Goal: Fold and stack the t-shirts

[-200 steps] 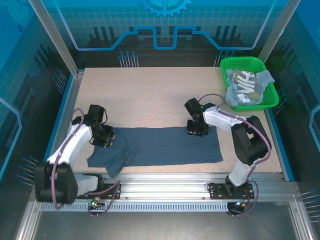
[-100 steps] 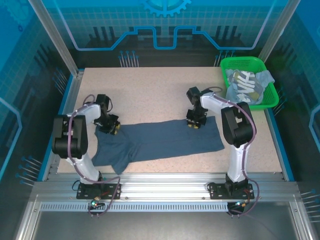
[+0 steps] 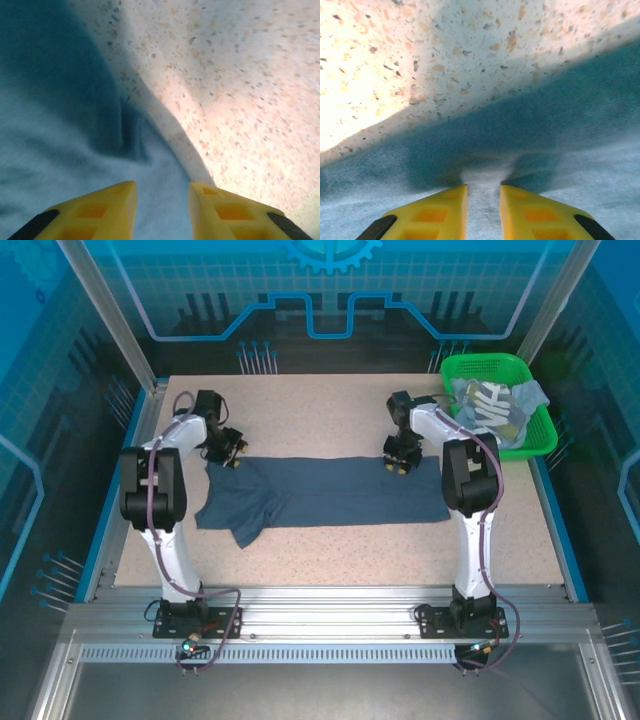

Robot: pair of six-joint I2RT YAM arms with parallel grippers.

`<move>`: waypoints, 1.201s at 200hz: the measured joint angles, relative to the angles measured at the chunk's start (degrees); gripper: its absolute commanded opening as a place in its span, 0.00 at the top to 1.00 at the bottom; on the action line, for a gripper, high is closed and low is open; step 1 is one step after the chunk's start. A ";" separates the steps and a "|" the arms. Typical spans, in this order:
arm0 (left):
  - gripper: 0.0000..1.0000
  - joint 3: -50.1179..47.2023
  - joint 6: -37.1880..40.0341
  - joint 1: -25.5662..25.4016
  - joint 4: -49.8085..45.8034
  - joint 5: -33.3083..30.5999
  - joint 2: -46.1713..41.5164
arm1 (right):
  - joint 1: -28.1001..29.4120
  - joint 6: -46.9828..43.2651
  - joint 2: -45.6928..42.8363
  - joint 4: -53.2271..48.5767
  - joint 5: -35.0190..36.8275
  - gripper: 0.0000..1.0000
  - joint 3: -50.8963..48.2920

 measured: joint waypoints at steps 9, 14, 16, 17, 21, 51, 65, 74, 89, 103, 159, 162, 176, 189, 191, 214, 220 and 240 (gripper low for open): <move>0.63 -0.22 0.11 0.00 -1.11 -0.59 -2.80 | 0.44 -0.55 -0.92 0.11 1.03 0.75 -0.15; 0.62 -0.59 0.13 0.00 -1.42 -0.87 -4.87 | 0.81 -0.72 -1.68 0.20 1.44 0.74 -0.37; 0.61 -0.74 0.13 0.00 -1.51 -1.01 -5.44 | 0.96 -0.85 -2.08 0.37 1.75 0.74 -0.59; 0.60 -0.87 0.13 0.00 -1.68 -1.03 -6.05 | 1.01 -0.92 -2.23 0.42 1.86 0.74 -0.63; 0.59 -1.44 0.24 -0.02 -1.86 -1.09 -7.80 | 1.44 -1.03 -3.15 0.70 1.92 0.73 -1.07; 0.54 -10.60 0.55 -0.59 -3.89 -2.49 -21.79 | 5.11 -2.27 -11.08 3.54 1.16 0.71 -5.57; 0.54 -16.35 0.85 -0.90 -5.42 -2.51 -25.92 | 6.97 -3.17 -13.75 5.68 -1.01 0.69 -8.15; 0.54 -19.87 1.53 -0.92 -6.47 -2.49 -26.99 | 8.15 -3.89 -14.93 7.65 -2.91 0.68 -10.29; 0.54 -24.22 2.71 -0.74 -7.72 -2.49 -26.91 | 9.62 -5.11 -15.65 9.97 -6.12 0.67 -13.38; 0.55 -27.17 4.35 -0.37 -8.02 -2.49 -26.91 | 10.60 -6.23 -15.61 11.45 -8.81 0.65 -15.54; 0.55 -29.81 15.10 1.38 0.07 -3.85 -24.30 | 10.95 -7.54 -11.43 13.27 -15.74 0.63 -16.06; 0.55 -29.88 15.56 1.38 0.50 -3.91 -24.15 | 10.95 -7.52 -11.04 13.22 -16.02 0.63 -15.98; 0.55 -29.92 17.79 1.38 2.08 -4.26 -23.10 | 10.95 -7.50 -9.46 13.18 -16.74 0.63 -15.17; 0.56 -29.94 19.17 1.38 3.15 -4.66 -21.88 | 10.95 -7.48 -8.41 13.14 -17.27 0.63 -14.23; 0.56 -29.94 19.45 1.38 3.28 -4.72 -21.66 | 10.95 -7.48 -8.35 13.16 -17.35 0.62 -14.12; 0.56 -30.14 20.50 1.38 4.55 -5.33 -19.58 | 11.04 -7.30 -7.85 12.98 -17.86 0.62 -12.20; 0.56 -30.34 20.72 1.38 4.85 -5.55 -19.39 | 11.06 -7.30 -7.82 12.98 -17.94 0.62 -11.74; 0.58 -31.21 21.07 1.38 5.46 -5.81 -19.32 | 11.06 -7.28 -7.74 13.00 -18.01 0.62 -10.93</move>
